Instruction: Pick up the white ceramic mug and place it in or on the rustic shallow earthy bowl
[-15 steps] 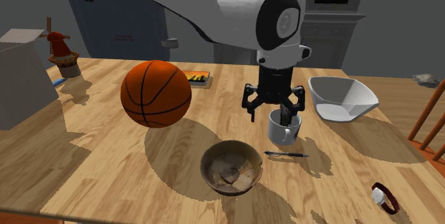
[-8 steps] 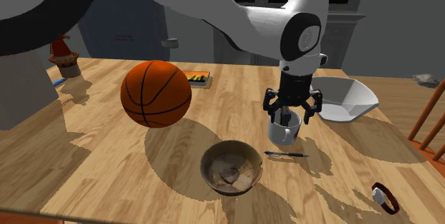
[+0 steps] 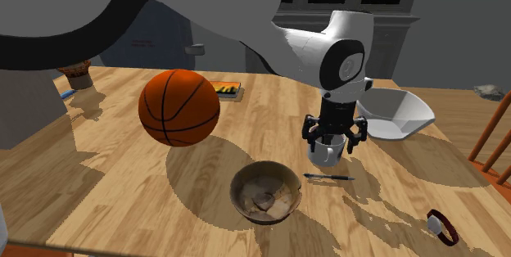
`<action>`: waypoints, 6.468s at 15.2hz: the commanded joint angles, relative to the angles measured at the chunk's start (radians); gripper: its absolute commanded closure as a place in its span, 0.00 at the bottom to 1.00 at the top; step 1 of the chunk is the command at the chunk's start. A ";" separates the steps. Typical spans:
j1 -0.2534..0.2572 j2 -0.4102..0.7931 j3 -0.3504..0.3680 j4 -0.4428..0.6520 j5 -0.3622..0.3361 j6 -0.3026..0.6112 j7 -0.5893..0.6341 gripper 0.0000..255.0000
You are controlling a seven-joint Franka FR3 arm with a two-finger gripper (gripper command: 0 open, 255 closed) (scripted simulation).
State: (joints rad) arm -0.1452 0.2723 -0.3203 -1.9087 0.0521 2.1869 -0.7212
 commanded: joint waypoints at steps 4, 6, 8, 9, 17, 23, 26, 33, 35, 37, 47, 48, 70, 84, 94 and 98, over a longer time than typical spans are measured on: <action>-0.001 0.004 0.000 -0.001 0.002 0.005 -0.001 0.00; -0.001 0.003 0.000 -0.001 0.001 0.005 -0.001 0.00; -0.001 0.003 0.000 -0.001 0.001 0.005 -0.001 1.00; -0.001 0.003 0.000 -0.001 0.001 0.005 -0.001 1.00; 0.000 -0.003 -0.001 0.004 -0.001 -0.006 0.000 1.00; 0.004 -0.037 -0.005 0.043 -0.014 -0.078 0.007 1.00; 0.005 -0.052 -0.006 0.065 -0.020 -0.114 0.009 1.00; 0.007 -0.079 -0.009 0.126 -0.030 -0.201 0.014 1.00; 0.007 -0.085 -0.009 0.145 -0.032 -0.226 0.014 1.00; 0.007 -0.090 -0.010 0.166 -0.034 -0.251 0.015 1.00; 0.006 -0.103 -0.012 0.285 -0.039 -0.382 0.014 1.00; 0.006 -0.103 -0.012 0.299 -0.039 -0.396 0.014 1.00; 0.012 -0.944 0.110 -0.431 -0.228 -0.496 0.204 1.00; 0.003 -0.944 0.088 -0.619 -0.250 -0.309 0.216 1.00; 0.000 -0.932 0.078 -0.681 -0.259 -0.234 0.220 1.00; 0.000 -0.931 0.078 -0.681 -0.259 -0.234 0.220 0.00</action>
State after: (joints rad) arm -0.1453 -0.6591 -0.2425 -2.5897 -0.2069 1.9527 -0.5009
